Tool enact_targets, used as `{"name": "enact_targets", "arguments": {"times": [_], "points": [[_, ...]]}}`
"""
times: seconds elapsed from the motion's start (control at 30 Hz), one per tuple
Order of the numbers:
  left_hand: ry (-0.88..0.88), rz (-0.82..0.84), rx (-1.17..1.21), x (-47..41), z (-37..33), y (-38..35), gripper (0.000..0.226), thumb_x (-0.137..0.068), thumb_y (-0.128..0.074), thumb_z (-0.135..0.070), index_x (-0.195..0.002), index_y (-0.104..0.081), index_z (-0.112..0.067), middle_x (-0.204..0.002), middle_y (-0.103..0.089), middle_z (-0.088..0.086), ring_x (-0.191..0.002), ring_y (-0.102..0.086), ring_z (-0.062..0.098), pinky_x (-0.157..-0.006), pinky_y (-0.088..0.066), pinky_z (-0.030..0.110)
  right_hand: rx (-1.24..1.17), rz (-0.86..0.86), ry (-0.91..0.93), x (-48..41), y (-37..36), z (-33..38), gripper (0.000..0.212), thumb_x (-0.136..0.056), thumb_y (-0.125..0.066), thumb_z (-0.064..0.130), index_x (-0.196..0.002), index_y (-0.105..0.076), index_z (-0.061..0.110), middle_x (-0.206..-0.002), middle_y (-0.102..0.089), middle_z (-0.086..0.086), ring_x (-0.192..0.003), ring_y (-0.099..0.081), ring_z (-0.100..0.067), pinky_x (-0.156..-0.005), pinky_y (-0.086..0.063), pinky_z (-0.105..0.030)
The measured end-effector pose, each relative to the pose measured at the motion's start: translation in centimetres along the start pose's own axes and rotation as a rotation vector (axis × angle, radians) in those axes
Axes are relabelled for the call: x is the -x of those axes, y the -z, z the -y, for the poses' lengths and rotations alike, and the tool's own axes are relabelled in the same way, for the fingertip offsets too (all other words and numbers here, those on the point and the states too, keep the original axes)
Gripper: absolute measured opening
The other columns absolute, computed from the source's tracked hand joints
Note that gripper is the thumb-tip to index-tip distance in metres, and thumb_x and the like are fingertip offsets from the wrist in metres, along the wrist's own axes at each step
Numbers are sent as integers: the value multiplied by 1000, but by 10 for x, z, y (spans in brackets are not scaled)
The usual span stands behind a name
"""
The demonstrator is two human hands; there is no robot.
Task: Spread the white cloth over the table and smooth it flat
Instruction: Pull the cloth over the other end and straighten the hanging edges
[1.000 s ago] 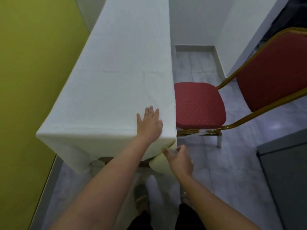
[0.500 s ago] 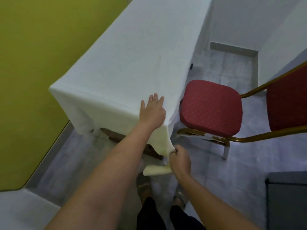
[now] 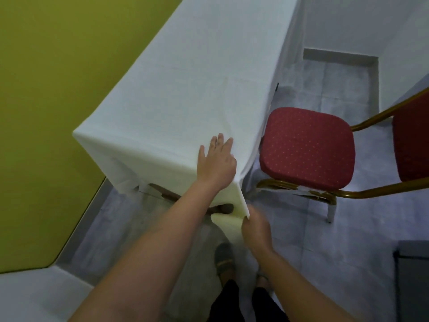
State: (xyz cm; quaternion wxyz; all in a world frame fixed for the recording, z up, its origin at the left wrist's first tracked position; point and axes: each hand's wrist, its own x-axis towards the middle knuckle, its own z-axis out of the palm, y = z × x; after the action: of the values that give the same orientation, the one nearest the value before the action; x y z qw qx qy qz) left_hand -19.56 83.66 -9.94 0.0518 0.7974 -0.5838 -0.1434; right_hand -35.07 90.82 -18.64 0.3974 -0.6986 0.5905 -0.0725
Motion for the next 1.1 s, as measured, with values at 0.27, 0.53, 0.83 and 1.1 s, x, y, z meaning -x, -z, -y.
{"name": "enact_targets", "arguments": {"times": [0.27,0.53,0.83,1.1], "points": [[1,-40,3,-2,3,-4,52,-99,-23,-27,-151,-16,-23,-161,-8,3,-148,-4,18,-118,-5,46,-132,-155,109,37,1,-18,13,-93,-59,24,-95,-68,15,-93,-64,3,-86,-58,-9,-79,-47,-24],[1,-39,10,0,2,-3,53,-98,-21,-26,-150,-16,-23,-161,-8,2,-148,-4,18,-118,-5,46,68,-55,-7,32,-17,-55,17,-97,-52,23,-92,-62,10,-95,-63,-4,-85,-57,-13,-72,-44,-20],[100,-174,82,-15,-13,5,40,-87,-40,-17,-127,-48,-17,-145,-40,5,-134,-34,23,-110,-27,47,83,36,-98,24,-29,-58,13,-91,-54,19,-101,-57,12,-105,-56,-9,-96,-54,-25,-80,-46,-36],[78,-252,71,-13,-10,-5,38,-89,-38,-21,-125,-49,-21,-144,-42,1,-134,-34,21,-112,-26,45,-56,-45,23,18,-32,-36,17,-94,-49,21,-91,-63,12,-87,-64,-7,-84,-60,-25,-78,-50,-38]]}}
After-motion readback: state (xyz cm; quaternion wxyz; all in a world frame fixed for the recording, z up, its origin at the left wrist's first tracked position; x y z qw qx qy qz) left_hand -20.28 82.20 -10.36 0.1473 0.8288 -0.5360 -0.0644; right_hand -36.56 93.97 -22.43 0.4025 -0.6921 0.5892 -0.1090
